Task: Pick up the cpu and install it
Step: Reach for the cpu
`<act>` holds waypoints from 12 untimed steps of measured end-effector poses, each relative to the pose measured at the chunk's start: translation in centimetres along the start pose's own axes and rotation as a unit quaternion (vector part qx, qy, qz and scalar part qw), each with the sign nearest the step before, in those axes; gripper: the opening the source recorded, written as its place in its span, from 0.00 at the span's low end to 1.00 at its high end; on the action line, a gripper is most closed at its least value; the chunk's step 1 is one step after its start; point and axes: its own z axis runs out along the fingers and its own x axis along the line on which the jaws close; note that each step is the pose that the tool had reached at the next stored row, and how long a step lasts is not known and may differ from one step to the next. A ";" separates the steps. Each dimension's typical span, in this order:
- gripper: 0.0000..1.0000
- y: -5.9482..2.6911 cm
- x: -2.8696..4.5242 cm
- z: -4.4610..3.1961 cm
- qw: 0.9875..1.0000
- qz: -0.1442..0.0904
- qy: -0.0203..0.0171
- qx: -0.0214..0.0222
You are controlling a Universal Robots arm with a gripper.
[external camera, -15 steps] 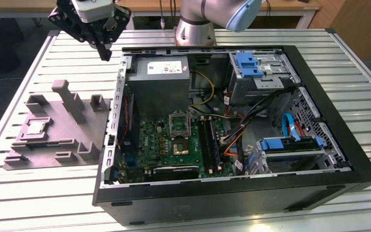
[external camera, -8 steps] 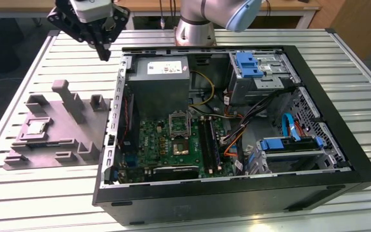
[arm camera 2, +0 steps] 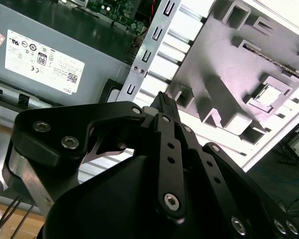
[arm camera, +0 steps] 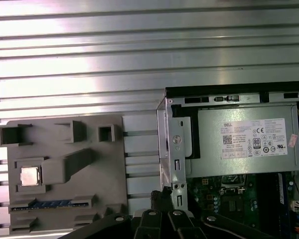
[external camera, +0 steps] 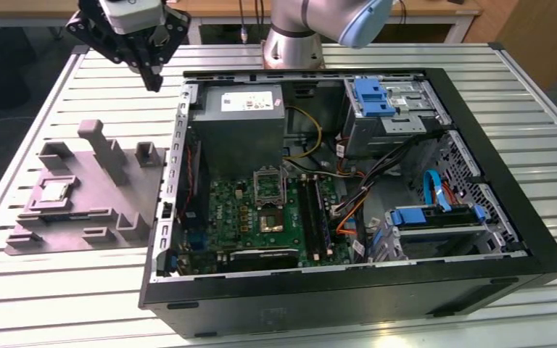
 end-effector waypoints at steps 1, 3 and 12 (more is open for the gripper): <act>0.11 0.00 0.05 0.00 1.000 0.000 0.000 0.000; 0.11 -0.01 0.15 0.00 1.000 0.000 0.000 0.000; 0.11 -0.04 0.54 -0.01 1.000 0.000 0.000 0.000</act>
